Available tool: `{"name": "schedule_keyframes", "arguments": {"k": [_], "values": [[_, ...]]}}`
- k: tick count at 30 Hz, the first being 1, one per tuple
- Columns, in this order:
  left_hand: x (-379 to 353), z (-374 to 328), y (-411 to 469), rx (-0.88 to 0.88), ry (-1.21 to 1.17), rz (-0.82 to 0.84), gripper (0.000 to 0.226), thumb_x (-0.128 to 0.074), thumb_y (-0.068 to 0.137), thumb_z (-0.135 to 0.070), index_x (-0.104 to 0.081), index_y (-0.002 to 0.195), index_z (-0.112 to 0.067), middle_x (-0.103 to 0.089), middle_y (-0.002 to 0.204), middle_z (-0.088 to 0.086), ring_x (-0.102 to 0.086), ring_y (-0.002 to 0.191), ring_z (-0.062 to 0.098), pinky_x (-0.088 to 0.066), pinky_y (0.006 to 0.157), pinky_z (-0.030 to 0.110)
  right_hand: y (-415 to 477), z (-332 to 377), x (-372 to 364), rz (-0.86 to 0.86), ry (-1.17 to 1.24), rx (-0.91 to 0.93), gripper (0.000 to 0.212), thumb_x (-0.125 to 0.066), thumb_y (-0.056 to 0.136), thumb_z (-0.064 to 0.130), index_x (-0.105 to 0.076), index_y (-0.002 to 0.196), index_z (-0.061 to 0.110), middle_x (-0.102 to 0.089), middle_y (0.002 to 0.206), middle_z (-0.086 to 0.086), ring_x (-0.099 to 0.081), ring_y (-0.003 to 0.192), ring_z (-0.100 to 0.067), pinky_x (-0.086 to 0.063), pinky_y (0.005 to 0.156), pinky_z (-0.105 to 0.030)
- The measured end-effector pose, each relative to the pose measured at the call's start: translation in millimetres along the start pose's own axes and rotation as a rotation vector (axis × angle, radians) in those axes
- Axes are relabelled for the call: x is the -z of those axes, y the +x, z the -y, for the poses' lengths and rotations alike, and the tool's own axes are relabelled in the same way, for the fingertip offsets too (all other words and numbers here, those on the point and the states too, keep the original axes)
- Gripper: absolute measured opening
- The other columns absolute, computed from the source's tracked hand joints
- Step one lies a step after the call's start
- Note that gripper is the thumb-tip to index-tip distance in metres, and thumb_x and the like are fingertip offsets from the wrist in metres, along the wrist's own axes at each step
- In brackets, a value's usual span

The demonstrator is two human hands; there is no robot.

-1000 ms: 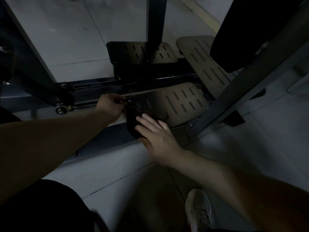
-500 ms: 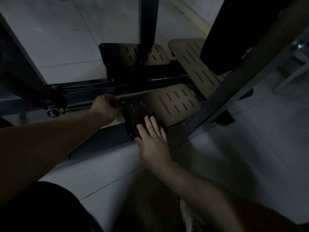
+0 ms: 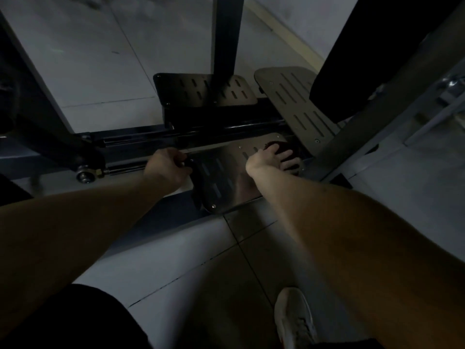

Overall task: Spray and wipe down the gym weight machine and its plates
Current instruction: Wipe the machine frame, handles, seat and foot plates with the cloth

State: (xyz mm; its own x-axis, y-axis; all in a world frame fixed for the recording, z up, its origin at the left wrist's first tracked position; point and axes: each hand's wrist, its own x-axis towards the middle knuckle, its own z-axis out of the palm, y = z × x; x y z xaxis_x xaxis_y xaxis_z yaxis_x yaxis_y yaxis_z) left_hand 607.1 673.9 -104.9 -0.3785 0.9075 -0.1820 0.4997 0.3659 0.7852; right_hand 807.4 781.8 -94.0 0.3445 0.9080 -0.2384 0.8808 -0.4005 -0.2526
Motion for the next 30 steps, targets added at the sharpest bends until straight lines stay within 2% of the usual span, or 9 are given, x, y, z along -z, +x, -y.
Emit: {"name": "schedule_keyframes", "arguments": {"k": [5,9,11,15,19,22,25,28,30], "values": [[0,-1,4,0.007,-0.051,0.006,0.031,-0.078,0.087,-0.009,-0.066,0.115,-0.001,-0.061,0.097,0.008,-0.060,0.091,0.022,-0.047,0.084,0.027,34,10,4,-0.065,-0.057,0.183,0.051,-0.030,0.109,0.037,-0.026,0.159,0.026,-0.009,0.171,-0.008,0.001,0.156,-0.034,-0.009,0.124,-0.054],[3,-2,4,0.020,-0.111,0.031,0.023,-0.077,0.087,-0.005,-0.062,0.103,-0.008,-0.060,0.095,0.010,-0.057,0.088,0.020,-0.043,0.067,0.021,3,20,-16,-0.031,-0.089,0.599,0.048,-0.034,0.109,0.033,-0.036,0.156,0.024,-0.022,0.169,-0.002,-0.007,0.157,-0.022,-0.014,0.122,-0.048],[4,0,2,0.014,-0.115,0.034,0.020,-0.076,0.088,-0.006,-0.063,0.103,-0.010,-0.062,0.090,0.009,-0.059,0.083,0.020,-0.044,0.070,0.021,-24,15,-28,0.018,-0.035,0.793,0.047,-0.038,0.108,0.030,-0.040,0.155,0.022,-0.026,0.168,0.000,-0.009,0.157,-0.018,-0.012,0.122,-0.046],[5,6,2,0.004,-0.113,0.016,0.010,-0.070,0.091,-0.003,-0.068,0.099,-0.010,-0.063,0.075,0.003,-0.061,0.080,0.021,-0.052,0.076,0.027,-69,-14,-37,0.067,0.081,0.991,0.043,-0.045,0.107,0.024,-0.049,0.149,0.017,-0.032,0.165,-0.003,-0.014,0.157,-0.019,-0.016,0.123,-0.050],[4,10,5,0.016,-0.103,0.003,0.015,-0.071,0.091,-0.004,-0.072,0.106,-0.005,-0.065,0.081,0.006,-0.064,0.082,0.025,-0.056,0.083,0.033,-112,-62,-33,0.161,-0.009,1.238,0.040,-0.049,0.105,0.022,-0.053,0.144,0.018,-0.029,0.167,0.000,-0.008,0.157,-0.015,-0.011,0.120,-0.041],[3,10,4,0.052,-0.159,0.002,0.014,-0.074,0.090,-0.005,-0.070,0.103,-0.006,-0.066,0.084,0.008,-0.062,0.074,0.019,-0.055,0.079,0.029,-118,-89,-26,0.228,-0.104,1.304,0.039,-0.047,0.104,0.023,-0.052,0.143,0.022,-0.021,0.169,0.008,0.002,0.156,-0.005,-0.003,0.121,-0.037],[5,7,5,0.088,-0.218,0.001,0.009,-0.072,0.091,-0.002,-0.070,0.098,-0.007,-0.066,0.083,0.009,-0.061,0.073,0.018,-0.054,0.074,0.027,-103,-74,-21,0.274,-0.011,1.282,0.038,-0.046,0.106,0.021,-0.052,0.144,0.020,-0.027,0.167,0.008,-0.005,0.156,-0.005,-0.003,0.121,-0.036],[8,5,6,0.153,-0.252,-0.020,0.004,-0.069,0.095,-0.005,-0.072,0.094,-0.008,-0.069,0.084,0.010,-0.063,0.086,0.023,-0.058,0.087,0.033,-78,-27,-27,0.243,0.038,1.218,0.039,-0.046,0.107,0.020,-0.053,0.145,0.017,-0.033,0.165,0.003,-0.014,0.156,-0.012,-0.009,0.122,-0.040],[8,5,6,0.190,-0.256,-0.024,0.006,-0.071,0.095,-0.012,-0.072,0.089,-0.011,-0.074,0.098,0.017,-0.065,0.089,0.024,-0.057,0.095,0.041,-61,1,-31,0.228,0.026,1.163,0.042,-0.046,0.107,0.023,-0.050,0.148,0.017,-0.032,0.165,0.003,-0.014,0.156,-0.013,-0.011,0.124,-0.043]]}}
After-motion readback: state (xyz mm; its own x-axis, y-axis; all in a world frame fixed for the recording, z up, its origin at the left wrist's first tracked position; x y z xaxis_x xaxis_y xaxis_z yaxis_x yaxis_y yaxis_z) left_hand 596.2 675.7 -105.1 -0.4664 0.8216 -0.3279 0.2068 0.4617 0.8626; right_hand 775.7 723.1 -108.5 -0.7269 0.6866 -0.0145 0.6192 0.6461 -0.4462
